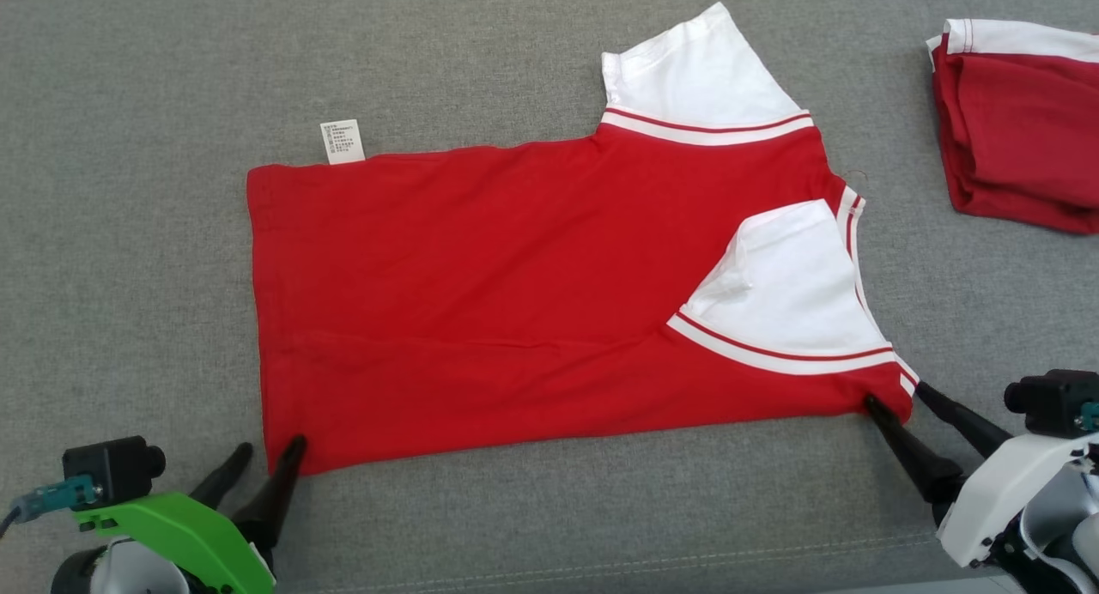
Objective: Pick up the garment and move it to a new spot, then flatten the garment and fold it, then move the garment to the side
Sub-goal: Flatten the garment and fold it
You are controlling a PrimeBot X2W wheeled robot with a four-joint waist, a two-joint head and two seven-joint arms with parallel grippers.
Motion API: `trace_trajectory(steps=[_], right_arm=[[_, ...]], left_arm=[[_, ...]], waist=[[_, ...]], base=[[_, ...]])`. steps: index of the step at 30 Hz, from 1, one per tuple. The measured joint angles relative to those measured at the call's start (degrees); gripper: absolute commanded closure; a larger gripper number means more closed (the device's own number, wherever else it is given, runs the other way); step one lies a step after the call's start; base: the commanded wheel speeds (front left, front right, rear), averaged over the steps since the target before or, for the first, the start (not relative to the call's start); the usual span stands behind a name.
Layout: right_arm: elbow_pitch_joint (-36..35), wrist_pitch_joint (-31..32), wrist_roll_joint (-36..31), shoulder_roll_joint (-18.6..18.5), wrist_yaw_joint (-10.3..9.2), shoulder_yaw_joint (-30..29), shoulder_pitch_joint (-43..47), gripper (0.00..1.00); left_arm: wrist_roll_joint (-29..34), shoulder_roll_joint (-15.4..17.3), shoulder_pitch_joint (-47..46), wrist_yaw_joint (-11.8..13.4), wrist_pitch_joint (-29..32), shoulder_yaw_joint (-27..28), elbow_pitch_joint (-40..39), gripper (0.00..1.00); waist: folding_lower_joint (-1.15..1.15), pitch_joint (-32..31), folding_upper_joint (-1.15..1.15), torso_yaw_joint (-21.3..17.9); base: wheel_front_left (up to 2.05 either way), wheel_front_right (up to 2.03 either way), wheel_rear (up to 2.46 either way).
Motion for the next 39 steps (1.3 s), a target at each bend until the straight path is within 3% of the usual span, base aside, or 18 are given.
trace_trajectory(steps=[7,18,31,39], right_arm=[[-5.20,1.03,-1.03,-5.10,-0.51,-4.43,-5.64,0.00],[-6.66,8.77,-0.73,-5.57,-0.48,-6.50,-26.53,0.00],[-2.50,15.64,-4.14,-4.68,-2.63,-5.90,-45.04,0.00],[3.35,16.58,-6.03,-0.96,-2.78,-2.60,-50.27,0.00]], left_arm=[[3.07,4.85,-2.04,0.52,0.74,2.24,-5.36,0.00],[3.47,7.28,-20.75,0.27,8.18,1.09,-8.06,0.00],[4.64,2.77,-38.66,-0.16,12.07,-3.12,-3.93,0.00],[6.64,-0.13,-43.01,-0.67,10.46,-4.22,2.26,0.00]], waist=[[0.00,2.24,0.00,-0.21],[0.00,9.15,0.00,0.63],[0.00,18.47,0.00,4.88],[0.00,23.48,0.00,7.59]], base=[[0.00,0.00,0.00],[0.00,0.00,0.00],[0.00,0.00,0.00],[0.00,0.00,0.00]])
